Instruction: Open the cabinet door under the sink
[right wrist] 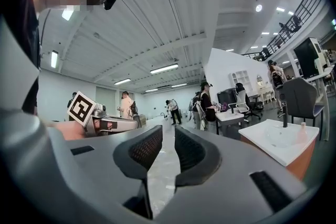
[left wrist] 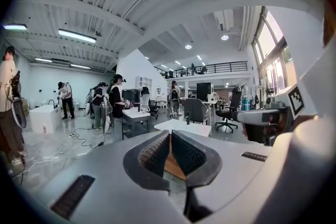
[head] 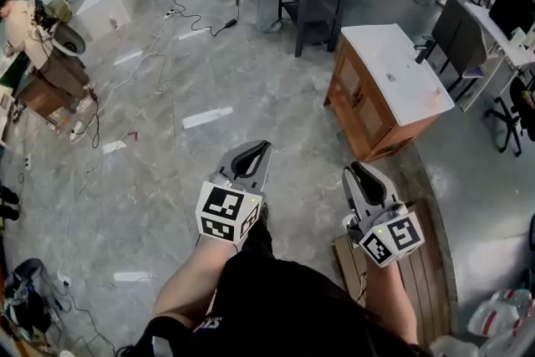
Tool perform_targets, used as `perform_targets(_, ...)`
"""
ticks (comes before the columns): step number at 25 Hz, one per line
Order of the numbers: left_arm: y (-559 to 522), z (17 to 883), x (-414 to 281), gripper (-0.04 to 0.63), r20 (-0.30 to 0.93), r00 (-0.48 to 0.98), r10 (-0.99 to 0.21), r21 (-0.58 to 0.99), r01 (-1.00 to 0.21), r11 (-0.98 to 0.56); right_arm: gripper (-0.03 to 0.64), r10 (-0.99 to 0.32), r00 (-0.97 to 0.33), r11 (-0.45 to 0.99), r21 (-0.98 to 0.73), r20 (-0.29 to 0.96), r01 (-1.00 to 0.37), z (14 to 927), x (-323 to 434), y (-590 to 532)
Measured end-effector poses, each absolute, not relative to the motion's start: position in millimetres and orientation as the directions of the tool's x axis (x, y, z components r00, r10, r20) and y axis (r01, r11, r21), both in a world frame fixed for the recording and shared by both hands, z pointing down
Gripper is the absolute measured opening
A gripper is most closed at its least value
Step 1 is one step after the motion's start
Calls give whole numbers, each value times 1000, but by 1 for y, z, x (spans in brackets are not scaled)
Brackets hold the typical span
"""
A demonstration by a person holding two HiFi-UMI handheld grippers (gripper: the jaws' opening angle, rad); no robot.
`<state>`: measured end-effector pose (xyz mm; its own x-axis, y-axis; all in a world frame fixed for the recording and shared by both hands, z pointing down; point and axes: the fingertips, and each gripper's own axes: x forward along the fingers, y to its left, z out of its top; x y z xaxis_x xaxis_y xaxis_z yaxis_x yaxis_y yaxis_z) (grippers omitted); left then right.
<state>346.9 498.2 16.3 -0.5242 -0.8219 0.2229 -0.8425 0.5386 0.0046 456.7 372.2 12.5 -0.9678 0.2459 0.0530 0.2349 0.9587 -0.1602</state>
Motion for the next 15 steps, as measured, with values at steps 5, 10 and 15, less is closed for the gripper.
perform_targets(5,496,23,246,26,231,-525,-819,21,-839,544,89,240,-969,959,-172,59,227,10,354,365)
perform_targets(10,496,27,148,26,243,-513,-823,31,-844,535,89,255,-964,954,-179,73,239,8,252,372)
perform_targets(15,489,37,85,26,260,-475,-841,37,-865,500,89,234,-965,955,-215,114,206,22,188,376)
